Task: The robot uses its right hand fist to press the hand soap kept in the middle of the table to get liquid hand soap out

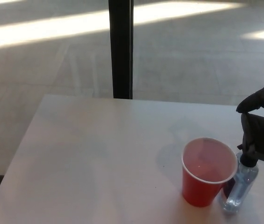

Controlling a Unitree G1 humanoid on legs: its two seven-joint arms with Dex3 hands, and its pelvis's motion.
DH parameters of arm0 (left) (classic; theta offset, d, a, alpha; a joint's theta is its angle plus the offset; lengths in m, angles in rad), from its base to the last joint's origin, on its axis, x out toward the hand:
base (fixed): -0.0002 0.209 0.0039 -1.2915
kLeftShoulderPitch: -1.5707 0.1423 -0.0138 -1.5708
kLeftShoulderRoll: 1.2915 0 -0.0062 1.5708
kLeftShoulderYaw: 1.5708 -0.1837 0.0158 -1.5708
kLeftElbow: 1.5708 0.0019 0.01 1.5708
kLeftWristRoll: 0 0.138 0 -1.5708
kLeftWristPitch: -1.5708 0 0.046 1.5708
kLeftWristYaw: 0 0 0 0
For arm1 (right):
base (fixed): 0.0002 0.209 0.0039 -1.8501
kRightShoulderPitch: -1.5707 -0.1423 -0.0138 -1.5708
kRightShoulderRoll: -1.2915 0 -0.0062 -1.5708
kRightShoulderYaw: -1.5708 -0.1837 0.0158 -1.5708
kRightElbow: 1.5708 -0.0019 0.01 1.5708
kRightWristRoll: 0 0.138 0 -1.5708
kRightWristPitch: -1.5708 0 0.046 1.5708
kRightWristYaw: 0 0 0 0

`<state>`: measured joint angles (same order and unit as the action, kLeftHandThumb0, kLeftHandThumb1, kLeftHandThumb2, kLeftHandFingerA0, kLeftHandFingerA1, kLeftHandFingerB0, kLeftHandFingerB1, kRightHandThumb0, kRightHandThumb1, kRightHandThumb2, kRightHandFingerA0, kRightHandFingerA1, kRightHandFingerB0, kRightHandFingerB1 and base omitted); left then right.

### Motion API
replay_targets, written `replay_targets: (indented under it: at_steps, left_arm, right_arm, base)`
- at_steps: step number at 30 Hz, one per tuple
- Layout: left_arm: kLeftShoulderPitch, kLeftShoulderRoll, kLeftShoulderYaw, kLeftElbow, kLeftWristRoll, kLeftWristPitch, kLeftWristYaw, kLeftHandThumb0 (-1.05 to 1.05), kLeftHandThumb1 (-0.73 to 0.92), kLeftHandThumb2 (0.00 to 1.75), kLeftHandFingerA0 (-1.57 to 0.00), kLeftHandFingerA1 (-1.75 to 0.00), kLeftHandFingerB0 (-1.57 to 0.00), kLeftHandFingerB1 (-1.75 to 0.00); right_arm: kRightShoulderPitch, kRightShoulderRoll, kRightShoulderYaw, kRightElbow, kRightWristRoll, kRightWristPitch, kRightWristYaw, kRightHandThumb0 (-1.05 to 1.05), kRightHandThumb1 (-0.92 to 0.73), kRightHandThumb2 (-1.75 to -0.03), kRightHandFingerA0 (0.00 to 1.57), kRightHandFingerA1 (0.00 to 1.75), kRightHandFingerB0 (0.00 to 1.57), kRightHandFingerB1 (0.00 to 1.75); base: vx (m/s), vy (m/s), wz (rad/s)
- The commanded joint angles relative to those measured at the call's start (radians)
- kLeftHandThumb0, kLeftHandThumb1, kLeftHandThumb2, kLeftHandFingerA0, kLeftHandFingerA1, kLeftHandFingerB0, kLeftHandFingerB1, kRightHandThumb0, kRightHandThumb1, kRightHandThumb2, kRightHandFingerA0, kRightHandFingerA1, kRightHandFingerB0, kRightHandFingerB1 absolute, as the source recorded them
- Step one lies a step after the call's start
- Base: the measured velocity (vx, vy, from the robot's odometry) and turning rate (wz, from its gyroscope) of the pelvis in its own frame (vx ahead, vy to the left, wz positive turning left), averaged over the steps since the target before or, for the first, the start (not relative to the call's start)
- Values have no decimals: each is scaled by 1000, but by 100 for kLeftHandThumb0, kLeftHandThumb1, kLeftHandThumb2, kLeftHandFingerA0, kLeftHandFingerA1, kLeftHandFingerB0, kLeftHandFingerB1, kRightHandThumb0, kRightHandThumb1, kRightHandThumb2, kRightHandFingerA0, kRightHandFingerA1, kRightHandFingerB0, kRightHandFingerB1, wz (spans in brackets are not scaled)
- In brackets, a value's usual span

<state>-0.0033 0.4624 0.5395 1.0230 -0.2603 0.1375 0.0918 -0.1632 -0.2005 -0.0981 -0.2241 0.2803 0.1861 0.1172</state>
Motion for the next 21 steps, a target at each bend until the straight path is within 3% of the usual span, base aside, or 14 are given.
replay_targets:
  at_steps: [1, 3, 4, 5, 9, 10, 11, 12, 13, 14, 15, 19, 20, 21]
  left_arm:
    - [-2, 14, 1, -9, -2, 22, 15, 12, 45, 134, -126, -161, -92, -130]
    - [-3, 16, 0, -9, -1, 24, 13, 17, 41, 136, -126, -161, -96, -132]
    - [-5, 17, 0, 1, -1, 16, 10, 13, 42, 135, -124, -163, -88, -129]
    - [-4, 17, 2, 1, -4, 16, 6, 14, 43, 135, -127, -164, -93, -132]
    - [-9, 16, 8, -13, -10, 32, 15, 17, 51, 135, -127, -162, -86, -126]
    - [-8, 16, 6, -15, -8, 29, 14, 5, 47, 137, -113, -175, -80, -134]
    - [-10, 18, 8, -11, -10, 28, 8, 15, 49, 136, -123, -162, -88, -128]
    - [-9, 18, 8, -12, -10, 26, 9, 4, 48, 137, -111, -175, -74, -130]
    - [-10, 16, 9, -19, -10, 27, 14, 13, 45, 136, -120, -165, -74, -120]
    - [-10, 16, 9, -20, -10, 28, 14, 2, 48, 134, -104, -175, -69, -127]
    - [-9, 16, 10, -16, -12, 22, 4, 11, 43, 136, -127, -166, -89, -130]
    - [-21, 23, 3, 3, -3, 25, 8, 3, 52, 131, -132, -167, -94, -132]
    - [-26, 25, 5, 7, -4, 27, 16, -1, 52, 126, -100, -175, -65, -129]
    - [-26, 25, 6, 8, -4, 27, 17, -1, 52, 126, -100, -175, -65, -129]
  right_arm:
    - [64, 7, 18, 64, -28, 88, -10, -27, -60, -107, 107, 175, 67, 163]
    - [65, 13, 15, 72, -21, 90, -14, -28, -60, -108, 104, 175, 75, 151]
    - [68, 17, 19, 86, -27, 77, -14, -29, -60, -107, 106, 175, 68, 163]
    - [71, 21, 22, 100, -31, 65, -12, -29, -59, -107, 106, 175, 67, 166]
    - [68, 28, 33, 142, -41, 69, -20, -30, -61, -105, 107, 175, 64, 169]
    - [68, 29, 35, 156, -44, 60, -19, -30, -60, -106, 107, 175, 64, 170]
    - [68, 28, 37, 166, -45, 55, -17, -31, -61, -105, 106, 175, 63, 171]
    - [66, 28, 38, 173, -46, 61, -22, -31, -61, -103, 105, 175, 63, 170]
    - [66, 30, 37, 178, -43, 68, -28, -30, -63, -101, 105, 175, 62, 170]
    - [66, 31, 37, 183, -41, 65, -28, -30, -63, -103, 105, 175, 61, 172]
    - [66, 32, 38, 194, -42, 59, -28, -29, -64, -102, 104, 175, 61, 172]
    - [65, 34, 42, 213, -39, 59, -29, -29, -65, -101, 103, 175, 62, 172]
    - [66, 34, 44, 218, -40, 54, -27, -29, -65, -101, 102, 175, 62, 171]
    - [66, 34, 45, 219, -40, 53, -27, -29, -65, -101, 102, 175, 62, 171]
  base:
    - [0, 0, 0]
    - [0, 0, 0]
    - [0, 0, 0]
    - [0, 0, 0]
    - [0, 0, 0]
    - [0, 0, 0]
    - [0, 0, 0]
    - [0, 0, 0]
    - [0, 0, 0]
    - [0, 0, 0]
    - [0, 0, 0]
    - [0, 0, 0]
    - [0, 0, 0]
    - [0, 0, 0]
